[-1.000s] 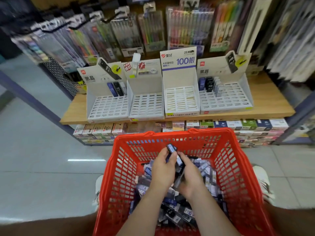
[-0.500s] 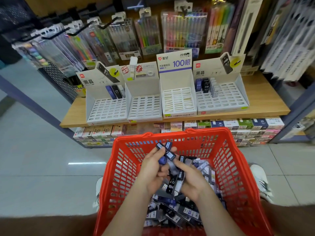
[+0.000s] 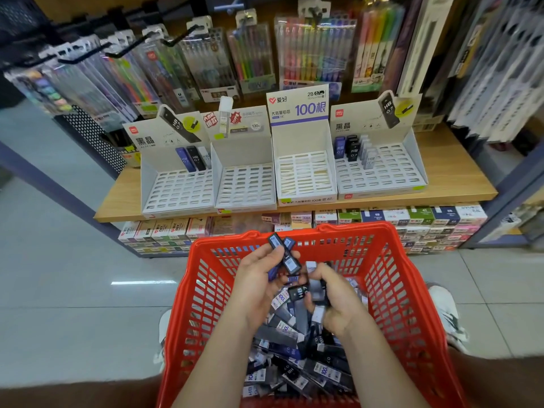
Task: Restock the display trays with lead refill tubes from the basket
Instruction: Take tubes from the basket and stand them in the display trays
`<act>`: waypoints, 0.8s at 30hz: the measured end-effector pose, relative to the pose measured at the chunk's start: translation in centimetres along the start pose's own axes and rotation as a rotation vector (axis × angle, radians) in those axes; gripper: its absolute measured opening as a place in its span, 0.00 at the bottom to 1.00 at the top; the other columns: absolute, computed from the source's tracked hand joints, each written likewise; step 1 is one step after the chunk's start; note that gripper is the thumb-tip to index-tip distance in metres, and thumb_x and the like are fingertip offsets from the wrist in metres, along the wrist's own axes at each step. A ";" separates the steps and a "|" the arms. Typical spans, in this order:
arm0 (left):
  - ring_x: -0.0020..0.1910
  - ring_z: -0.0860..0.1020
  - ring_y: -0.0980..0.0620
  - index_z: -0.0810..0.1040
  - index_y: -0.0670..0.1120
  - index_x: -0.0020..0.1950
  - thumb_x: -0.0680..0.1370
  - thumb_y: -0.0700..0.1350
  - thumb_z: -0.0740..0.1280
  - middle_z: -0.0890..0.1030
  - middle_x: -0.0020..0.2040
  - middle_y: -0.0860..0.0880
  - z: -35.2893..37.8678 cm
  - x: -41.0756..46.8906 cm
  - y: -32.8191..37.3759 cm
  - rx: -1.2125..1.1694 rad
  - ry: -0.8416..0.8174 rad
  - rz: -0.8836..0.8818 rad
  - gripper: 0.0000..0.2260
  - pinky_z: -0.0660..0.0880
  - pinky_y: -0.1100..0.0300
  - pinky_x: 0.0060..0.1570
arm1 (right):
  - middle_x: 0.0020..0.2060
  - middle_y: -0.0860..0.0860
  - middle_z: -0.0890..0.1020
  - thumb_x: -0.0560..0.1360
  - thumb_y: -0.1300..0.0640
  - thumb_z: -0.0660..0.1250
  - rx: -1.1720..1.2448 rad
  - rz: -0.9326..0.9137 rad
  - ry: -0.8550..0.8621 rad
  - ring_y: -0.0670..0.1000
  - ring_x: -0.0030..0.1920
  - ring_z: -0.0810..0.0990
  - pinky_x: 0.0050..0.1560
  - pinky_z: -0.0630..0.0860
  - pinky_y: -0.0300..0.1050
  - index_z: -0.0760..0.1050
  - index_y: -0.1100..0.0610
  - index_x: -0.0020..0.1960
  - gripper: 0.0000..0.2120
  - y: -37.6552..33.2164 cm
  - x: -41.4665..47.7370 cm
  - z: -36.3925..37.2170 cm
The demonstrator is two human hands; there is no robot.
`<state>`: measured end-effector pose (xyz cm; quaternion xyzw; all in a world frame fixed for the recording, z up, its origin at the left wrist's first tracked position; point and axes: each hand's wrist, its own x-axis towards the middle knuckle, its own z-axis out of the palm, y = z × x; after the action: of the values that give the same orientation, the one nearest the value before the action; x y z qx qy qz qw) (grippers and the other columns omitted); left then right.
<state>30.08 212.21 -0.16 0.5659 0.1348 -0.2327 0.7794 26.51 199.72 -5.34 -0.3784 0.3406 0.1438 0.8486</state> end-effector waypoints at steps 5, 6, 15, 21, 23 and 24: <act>0.33 0.81 0.53 0.81 0.37 0.47 0.79 0.38 0.64 0.83 0.40 0.43 0.5 -0.3 0.3 0.105 0.048 0.039 0.07 0.76 0.65 0.34 | 0.31 0.52 0.78 0.73 0.63 0.69 0.071 -0.021 -0.015 0.46 0.24 0.71 0.18 0.65 0.35 0.79 0.61 0.44 0.02 -0.5 -0.4 0.7; 0.33 0.81 0.52 0.80 0.36 0.47 0.79 0.39 0.64 0.83 0.40 0.42 0.7 -0.4 0.2 0.110 0.053 0.038 0.08 0.77 0.65 0.33 | 0.32 0.53 0.79 0.71 0.59 0.73 0.060 -0.030 -0.041 0.47 0.25 0.73 0.19 0.66 0.36 0.80 0.61 0.46 0.06 -0.6 -0.5 0.9; 0.35 0.80 0.56 0.81 0.41 0.50 0.77 0.43 0.69 0.83 0.37 0.48 1.0 0.1 -0.3 0.369 0.146 0.129 0.07 0.76 0.62 0.38 | 0.33 0.56 0.82 0.65 0.54 0.77 -0.034 -0.109 -0.098 0.52 0.27 0.77 0.27 0.69 0.42 0.84 0.53 0.33 0.05 -1.5 -1.2 1.4; 0.44 0.83 0.43 0.80 0.39 0.48 0.80 0.44 0.64 0.84 0.43 0.41 2.1 -0.2 0.0 0.305 0.097 0.099 0.10 0.79 0.46 0.52 | 0.39 0.58 0.82 0.71 0.59 0.74 0.090 -0.130 0.030 0.49 0.26 0.78 0.19 0.67 0.37 0.79 0.63 0.52 0.13 -2.0 -1.5 1.7; 0.46 0.83 0.39 0.77 0.38 0.48 0.81 0.45 0.63 0.83 0.44 0.39 2.1 -0.1 0.3 0.285 0.114 0.098 0.11 0.80 0.45 0.51 | 0.40 0.58 0.82 0.71 0.58 0.74 0.122 -0.139 0.057 0.48 0.25 0.77 0.20 0.67 0.37 0.78 0.64 0.56 0.16 -2.3 -1.4 1.6; 0.47 0.82 0.38 0.76 0.38 0.50 0.81 0.46 0.62 0.83 0.46 0.39 2.2 -0.1 0.5 0.289 0.107 0.100 0.11 0.80 0.45 0.51 | 0.40 0.58 0.82 0.71 0.59 0.74 0.147 -0.142 0.057 0.48 0.25 0.77 0.20 0.67 0.36 0.78 0.65 0.56 0.16 -2.4 -1.4 1.5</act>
<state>30.10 210.26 0.99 0.6897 0.1127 -0.1802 0.6922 27.42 199.23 -2.31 -0.3420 0.3467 0.0470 0.8721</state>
